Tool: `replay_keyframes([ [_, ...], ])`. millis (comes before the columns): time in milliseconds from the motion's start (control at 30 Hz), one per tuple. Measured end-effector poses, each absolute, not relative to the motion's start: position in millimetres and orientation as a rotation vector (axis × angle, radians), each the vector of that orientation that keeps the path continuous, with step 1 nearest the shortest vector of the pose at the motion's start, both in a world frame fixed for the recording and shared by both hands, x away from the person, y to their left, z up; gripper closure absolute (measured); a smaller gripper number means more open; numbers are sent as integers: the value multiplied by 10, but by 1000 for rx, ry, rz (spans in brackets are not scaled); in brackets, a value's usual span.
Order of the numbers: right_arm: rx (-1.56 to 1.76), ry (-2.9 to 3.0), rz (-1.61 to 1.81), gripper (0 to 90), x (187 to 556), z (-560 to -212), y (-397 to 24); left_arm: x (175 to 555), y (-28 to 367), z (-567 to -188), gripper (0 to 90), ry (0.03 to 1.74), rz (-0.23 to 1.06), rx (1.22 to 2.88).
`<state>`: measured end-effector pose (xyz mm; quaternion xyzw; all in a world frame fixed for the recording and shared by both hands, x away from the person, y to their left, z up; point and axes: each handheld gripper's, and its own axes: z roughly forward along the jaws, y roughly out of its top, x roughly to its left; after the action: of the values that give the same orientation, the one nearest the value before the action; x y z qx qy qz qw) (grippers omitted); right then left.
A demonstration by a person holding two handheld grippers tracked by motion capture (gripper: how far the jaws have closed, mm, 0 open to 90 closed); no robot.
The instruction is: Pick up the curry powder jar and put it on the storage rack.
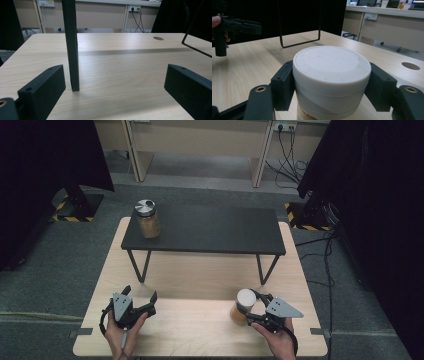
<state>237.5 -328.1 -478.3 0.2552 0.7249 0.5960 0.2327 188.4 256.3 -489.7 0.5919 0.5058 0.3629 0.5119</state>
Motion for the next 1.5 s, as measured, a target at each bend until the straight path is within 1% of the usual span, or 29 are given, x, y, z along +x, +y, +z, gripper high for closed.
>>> replay_keyframes([
  [233,697,1976,1659,336,2374,-4826,-3289,1884,2572,-4899,27,1217,874,1422],
  [333,672,1976,1639,337,2357,-4760,-3258,1882,2579,-4903,27,1221,872,1417],
  [567,667,1922,1729,337,2378,-4565,-3291,1886,2584,-4901,27,1220,867,1415],
  [600,652,1913,1736,337,2384,-4430,-3289,1884,2583,-4900,27,1219,868,1414],
  [700,632,1901,1734,337,2379,-4264,-3280,1884,2579,-4901,27,1218,864,1413],
  [933,654,1910,1757,337,2414,-4033,-3288,1887,2569,-4903,27,1218,854,1419],
  [1100,652,1924,1756,337,2438,-3803,-3294,1888,2566,-4906,28,1217,849,1418],
  [1133,652,1924,1756,337,2438,-3803,-3294,1888,2566,-4906,28,1217,849,1418],
  [1167,650,1919,1775,337,2460,-3709,-3311,1892,2565,-4907,28,1218,847,1418],
  [1200,650,1919,1775,337,2460,-3709,-3311,1892,2565,-4907,28,1218,847,1418],
  [1367,629,1917,1813,338,2565,-3348,-3354,1895,2562,-4906,28,1216,845,1420],
  [1500,610,1911,1810,338,2627,-3137,-3349,1896,2558,-4907,28,1215,844,1423],
])
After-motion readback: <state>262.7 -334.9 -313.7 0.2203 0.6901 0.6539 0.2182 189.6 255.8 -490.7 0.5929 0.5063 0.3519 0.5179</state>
